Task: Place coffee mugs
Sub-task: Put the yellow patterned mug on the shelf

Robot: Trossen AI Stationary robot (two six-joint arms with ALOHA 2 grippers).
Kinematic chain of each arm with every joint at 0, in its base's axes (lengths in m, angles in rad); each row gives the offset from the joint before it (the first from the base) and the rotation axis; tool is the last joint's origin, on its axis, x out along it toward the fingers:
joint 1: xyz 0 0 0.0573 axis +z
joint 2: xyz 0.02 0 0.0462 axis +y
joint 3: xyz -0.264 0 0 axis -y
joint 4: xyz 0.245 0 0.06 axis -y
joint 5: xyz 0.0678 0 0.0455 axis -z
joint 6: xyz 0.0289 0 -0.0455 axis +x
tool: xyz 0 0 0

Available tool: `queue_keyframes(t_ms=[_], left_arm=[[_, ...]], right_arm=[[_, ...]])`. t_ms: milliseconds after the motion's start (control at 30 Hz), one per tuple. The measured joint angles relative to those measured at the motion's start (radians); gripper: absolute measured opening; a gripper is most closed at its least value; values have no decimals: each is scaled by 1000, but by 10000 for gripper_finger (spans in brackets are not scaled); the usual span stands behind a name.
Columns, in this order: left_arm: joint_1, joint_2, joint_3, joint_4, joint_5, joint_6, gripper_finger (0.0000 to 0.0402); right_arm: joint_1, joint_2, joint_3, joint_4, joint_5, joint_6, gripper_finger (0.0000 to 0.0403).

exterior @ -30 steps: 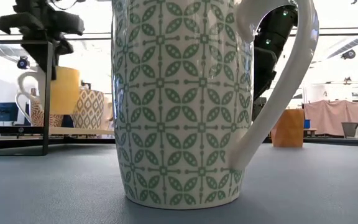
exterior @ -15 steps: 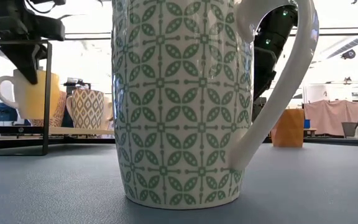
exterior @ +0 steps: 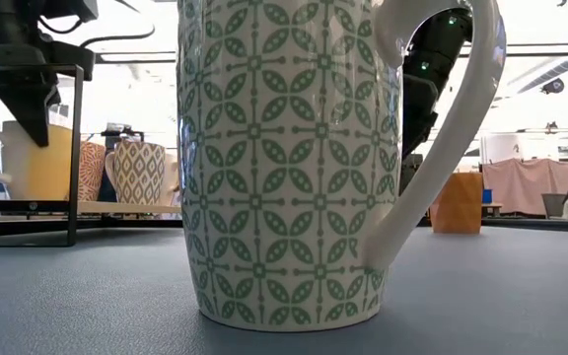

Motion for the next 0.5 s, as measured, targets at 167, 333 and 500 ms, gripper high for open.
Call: queue_keyframes(t_ms=[167,333,500], left_arm=[[0,-17,-1,-5,-62,-26,9],[0,-33,-2,-9,-97,-47,13],[0,-36,-2,-8,-73,-53,21]], right_arm=[[0,0,0,11,0,0,99],[0,0,0,24,-4,0,98],[0,0,0,24,-4,0,96]])
